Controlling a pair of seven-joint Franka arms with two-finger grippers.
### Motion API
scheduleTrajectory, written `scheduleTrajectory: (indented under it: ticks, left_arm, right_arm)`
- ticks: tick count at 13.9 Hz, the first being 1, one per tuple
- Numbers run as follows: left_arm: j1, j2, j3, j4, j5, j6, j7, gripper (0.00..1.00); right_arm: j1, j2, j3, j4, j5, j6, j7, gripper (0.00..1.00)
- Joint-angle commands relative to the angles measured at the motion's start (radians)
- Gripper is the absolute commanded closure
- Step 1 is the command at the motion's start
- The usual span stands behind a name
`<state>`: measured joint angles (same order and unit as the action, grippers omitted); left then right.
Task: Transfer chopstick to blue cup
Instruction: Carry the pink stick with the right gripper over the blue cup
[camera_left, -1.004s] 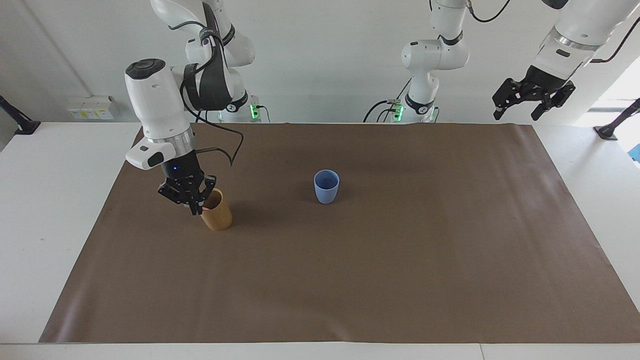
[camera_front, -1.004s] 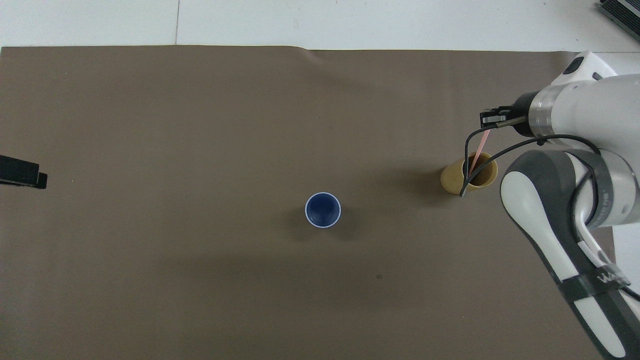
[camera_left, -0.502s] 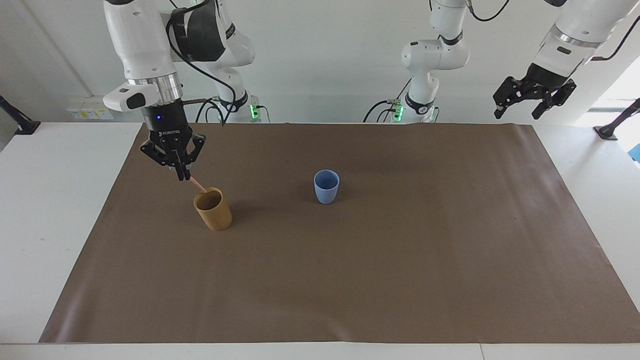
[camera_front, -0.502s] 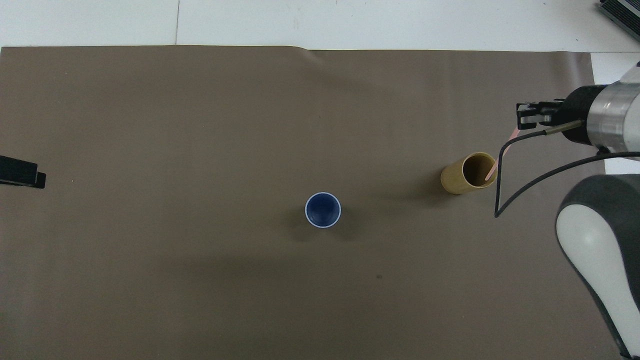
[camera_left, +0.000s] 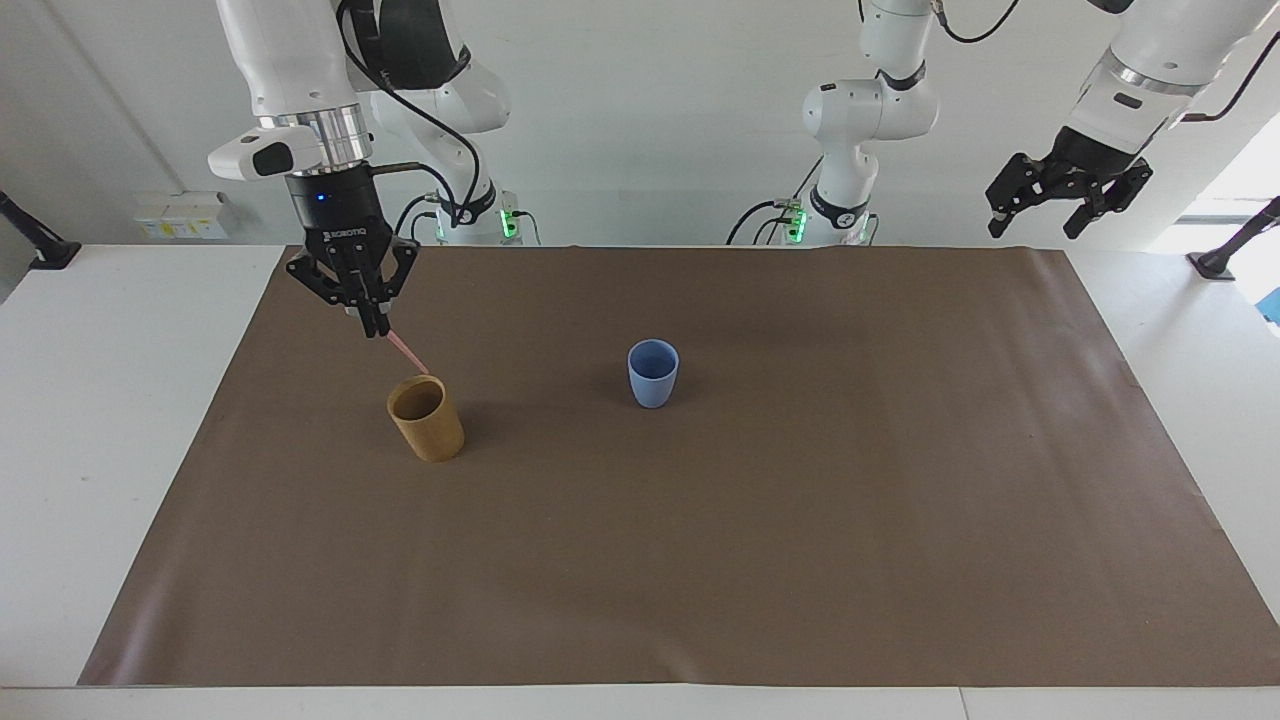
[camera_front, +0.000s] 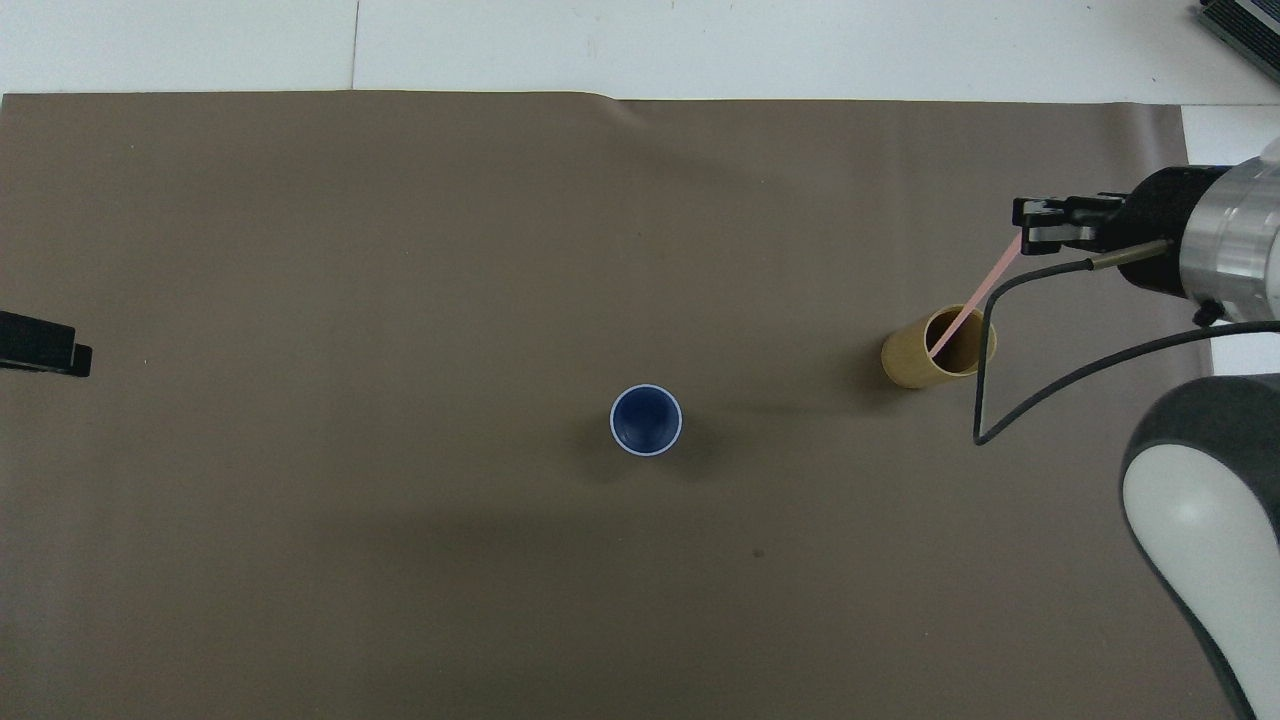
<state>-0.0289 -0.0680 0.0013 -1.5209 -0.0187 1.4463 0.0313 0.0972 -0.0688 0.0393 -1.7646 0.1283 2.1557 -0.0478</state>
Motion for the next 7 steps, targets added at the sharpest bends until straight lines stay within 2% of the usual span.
scheduleTrajectory:
  ticks: [1,3,5,7]
  left_arm:
    - [0.009,-0.012,-0.004,-0.01,0.009,0.0,0.002,0.0]
    - [0.006,-0.012,-0.006,-0.008,0.009,0.0,0.002,0.0]
    - [0.007,-0.012,-0.006,-0.008,0.011,0.0,0.002,0.0]
    - [0.007,-0.012,-0.006,-0.008,0.011,0.0,0.002,0.0]
  right_arm:
    - [0.047,0.003,0.033,0.014,0.063,0.001,0.028,1.0]
    - [0.12,0.017,0.034,0.014,0.063,0.013,0.028,1.0]
    - [0.237,0.067,0.034,0.016,0.07,0.104,0.029,1.0]
    - [0.294,0.105,0.036,0.019,0.08,0.124,0.032,1.0]
